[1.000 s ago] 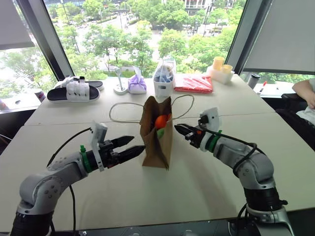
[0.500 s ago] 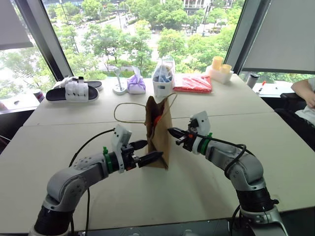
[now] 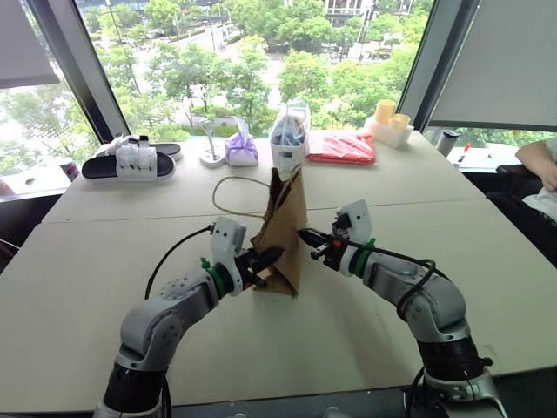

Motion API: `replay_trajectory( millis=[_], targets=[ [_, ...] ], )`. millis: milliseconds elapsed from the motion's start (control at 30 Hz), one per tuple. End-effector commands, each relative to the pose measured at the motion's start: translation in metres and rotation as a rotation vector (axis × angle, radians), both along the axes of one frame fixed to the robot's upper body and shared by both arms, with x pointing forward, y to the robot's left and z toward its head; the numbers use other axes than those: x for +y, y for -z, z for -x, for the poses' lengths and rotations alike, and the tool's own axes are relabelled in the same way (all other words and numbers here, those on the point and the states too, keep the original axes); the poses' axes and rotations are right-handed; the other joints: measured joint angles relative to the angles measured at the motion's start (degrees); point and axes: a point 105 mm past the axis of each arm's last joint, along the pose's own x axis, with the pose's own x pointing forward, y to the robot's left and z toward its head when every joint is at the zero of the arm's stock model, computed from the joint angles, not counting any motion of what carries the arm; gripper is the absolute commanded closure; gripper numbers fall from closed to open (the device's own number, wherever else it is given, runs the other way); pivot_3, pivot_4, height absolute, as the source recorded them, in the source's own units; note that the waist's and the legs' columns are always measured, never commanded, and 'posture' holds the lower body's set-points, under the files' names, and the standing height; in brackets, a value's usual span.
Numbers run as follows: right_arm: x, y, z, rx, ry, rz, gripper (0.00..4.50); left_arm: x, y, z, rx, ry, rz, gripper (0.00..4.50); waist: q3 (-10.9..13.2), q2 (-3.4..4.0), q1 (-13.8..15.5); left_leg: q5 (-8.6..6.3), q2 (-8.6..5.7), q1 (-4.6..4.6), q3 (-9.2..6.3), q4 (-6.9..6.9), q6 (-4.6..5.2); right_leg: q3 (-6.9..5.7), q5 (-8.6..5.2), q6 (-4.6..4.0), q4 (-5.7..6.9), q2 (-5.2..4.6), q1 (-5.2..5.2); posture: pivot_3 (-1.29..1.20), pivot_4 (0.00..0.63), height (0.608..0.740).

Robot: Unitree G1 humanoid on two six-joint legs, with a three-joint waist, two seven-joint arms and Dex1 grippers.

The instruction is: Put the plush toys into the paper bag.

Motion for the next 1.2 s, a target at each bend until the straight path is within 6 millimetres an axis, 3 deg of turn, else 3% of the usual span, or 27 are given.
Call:
replay_trajectory(
  millis=[33, 267, 500, 667, 833, 1033, 1167, 1200],
  targets=[
    [0.003, -0.013, 0.007, -0.058, -0.020, -0.006, 4.50, 0.002, -0.013, -0.002, -0.045, -0.017, 0.020, 4.46, 0.0, 0.00, 0.0, 0.00, 0.00, 0.00, 0.00, 0.00, 0.00, 0.00, 0.00, 0.00, 0.00, 0.00, 0.00, 0.00, 0.150, 0.740],
    [-0.039, -0.030, 0.025, -0.086, 0.012, 0.002, 4.50, 0.009, -0.022, -0.015, -0.075, 0.074, -0.005, 4.46, 0.0, 0.00, 0.3, 0.00, -0.03, -0.01, 0.04, 0.04, 0.00, -0.03, 0.00, 0.00, -0.01, 0.00, 0.04, 0.00, 0.150, 0.740],
    [-0.112, -0.054, 0.055, -0.127, 0.108, 0.021, 4.50, 0.029, -0.050, -0.035, -0.119, 0.443, -0.017, 4.46, 0.0, 0.00, 0.1, -0.04, -0.04, -0.02, 0.09, 0.05, 0.07, -0.09, -0.01, 0.01, -0.07, 0.01, 0.11, 0.00, 0.150, 0.740],
    [-0.139, -0.060, 0.069, -0.140, 0.181, 0.069, 4.50, 0.034, -0.067, -0.040, -0.099, 0.664, 0.005, 4.46, 0.0, -0.02, -0.1, -0.07, -0.03, 0.00, 0.13, 0.05, 0.13, -0.11, -0.02, 0.03, -0.09, 0.01, 0.13, 0.00, 0.150, 0.740],
    [-0.143, -0.066, 0.085, -0.165, 0.209, 0.073, 4.50, 0.024, -0.051, -0.036, -0.057, 0.886, -0.138, 4.46, 0.0, -0.02, 0.0, -0.07, -0.03, -0.01, 0.15, 0.07, 0.15, -0.10, -0.02, 0.05, -0.10, 0.00, 0.14, 0.00, 0.150, 0.740],
    [-0.140, -0.065, 0.093, -0.165, 0.224, 0.088, 4.50, 0.014, -0.027, -0.048, -0.069, 0.904, -0.305, 4.46, 0.1, -0.10, 0.0, -0.08, -0.01, -0.02, 0.12, 0.11, 0.16, -0.10, -0.02, 0.05, -0.09, -0.01, 0.14, 0.00, 0.150, 0.740],
    [-0.137, -0.066, 0.092, -0.167, 0.225, 0.085, 4.50, 0.015, -0.022, -0.056, -0.096, 0.877, -0.352, 4.46, 0.1, -0.11, 0.1, -0.09, -0.02, -0.05, 0.11, 0.15, 0.17, -0.11, -0.02, 0.06, -0.08, -0.01, 0.14, 0.00, 0.150, 0.740],
    [-0.136, -0.065, 0.092, -0.166, 0.222, 0.084, 4.50, 0.017, -0.021, -0.057, -0.100, 0.869, -0.364, 4.22, 0.1, -0.11, 0.1, -0.09, -0.02, -0.05, 0.12, 0.15, 0.18, -0.11, -0.02, 0.06, -0.08, -0.01, 0.14, 0.00, 0.150, 0.740]
  ],
)
